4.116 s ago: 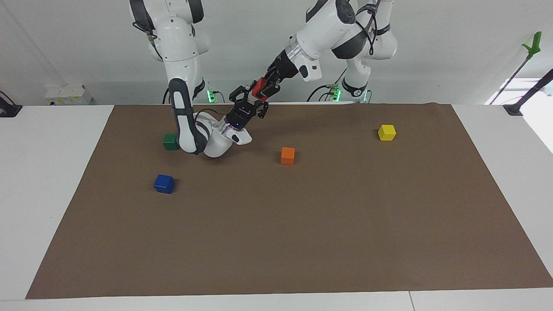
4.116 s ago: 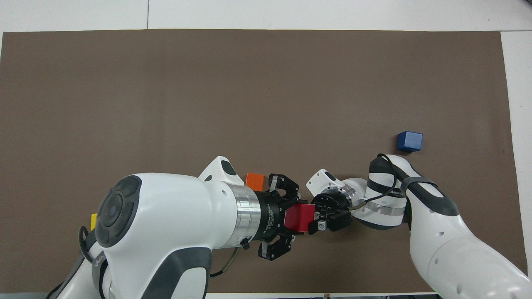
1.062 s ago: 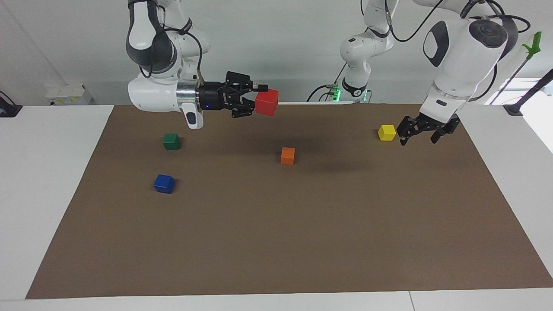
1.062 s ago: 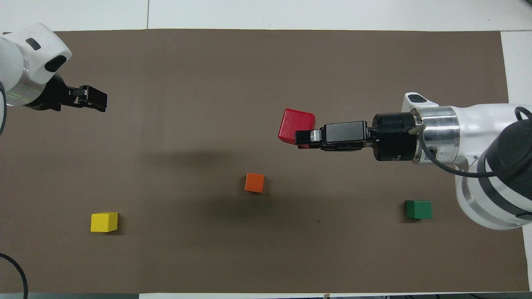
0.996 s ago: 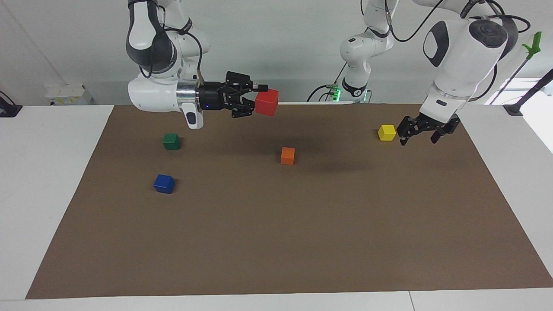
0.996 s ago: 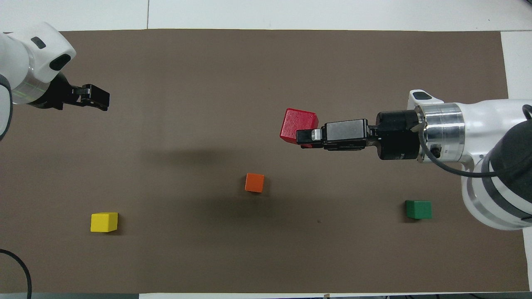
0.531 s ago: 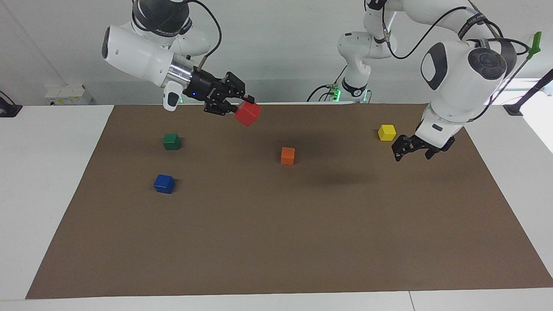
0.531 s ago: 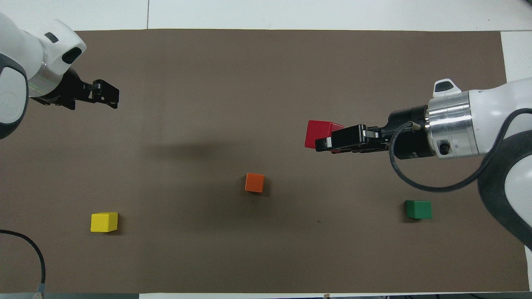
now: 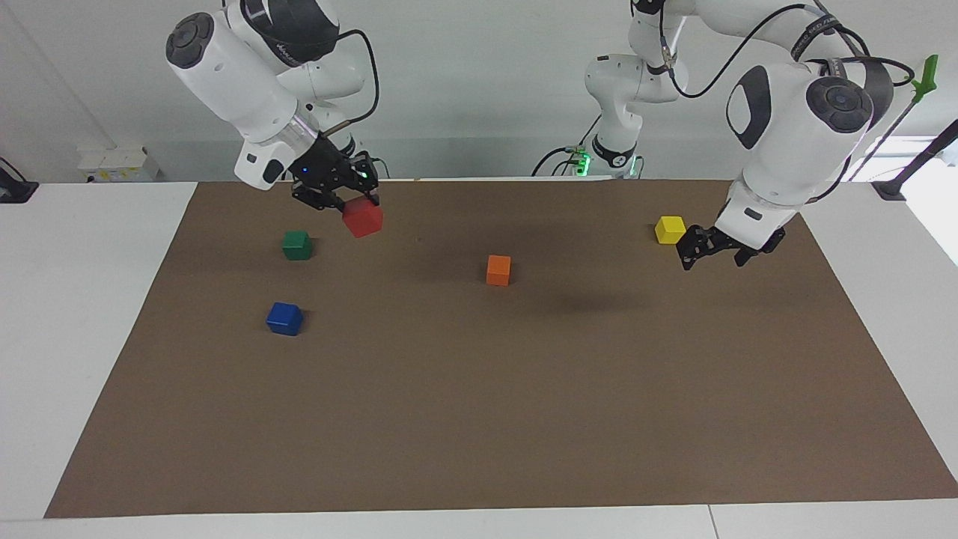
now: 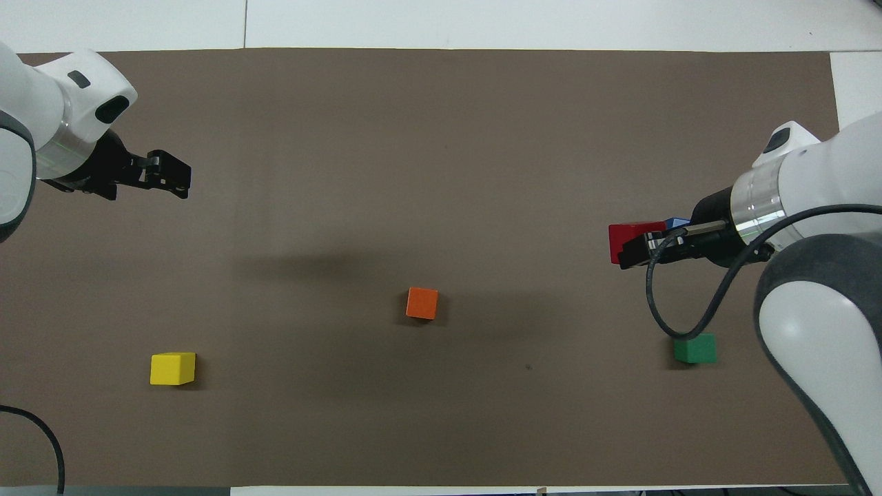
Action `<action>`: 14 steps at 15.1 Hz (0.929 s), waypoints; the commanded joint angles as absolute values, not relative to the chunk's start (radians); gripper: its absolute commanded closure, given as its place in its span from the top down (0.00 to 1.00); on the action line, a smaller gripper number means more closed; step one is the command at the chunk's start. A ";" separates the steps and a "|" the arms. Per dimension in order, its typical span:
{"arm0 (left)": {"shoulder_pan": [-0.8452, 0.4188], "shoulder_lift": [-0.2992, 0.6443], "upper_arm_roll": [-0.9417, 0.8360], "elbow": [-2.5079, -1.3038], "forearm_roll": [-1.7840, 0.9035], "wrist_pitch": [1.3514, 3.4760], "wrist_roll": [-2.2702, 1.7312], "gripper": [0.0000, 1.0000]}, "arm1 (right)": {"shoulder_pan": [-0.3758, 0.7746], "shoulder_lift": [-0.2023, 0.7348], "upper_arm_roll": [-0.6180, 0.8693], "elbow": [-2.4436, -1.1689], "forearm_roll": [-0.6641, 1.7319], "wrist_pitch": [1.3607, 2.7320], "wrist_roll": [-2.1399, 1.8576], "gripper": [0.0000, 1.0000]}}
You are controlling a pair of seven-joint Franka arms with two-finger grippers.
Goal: Transfer red block to right arm and stack on blue block
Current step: 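Carry the red cube with the right gripper over the blue cube, then lower the red cube onto the blue cube and open the right gripper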
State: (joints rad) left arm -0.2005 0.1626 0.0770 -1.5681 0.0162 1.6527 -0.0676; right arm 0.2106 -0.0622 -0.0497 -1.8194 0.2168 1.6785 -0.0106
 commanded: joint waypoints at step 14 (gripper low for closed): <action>0.012 0.008 -0.140 -1.763 0.012 1.736 -0.015 1.00 | 0.065 0.305 -0.040 -1.600 -0.028 1.614 -0.135 0.00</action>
State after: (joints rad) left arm -0.0041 0.0500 -0.1201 -1.7203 0.0162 1.7126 -0.0334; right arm 0.0946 0.2582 -0.0506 -1.6467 -0.0299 1.6414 -0.1168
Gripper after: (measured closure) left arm 0.000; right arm 0.449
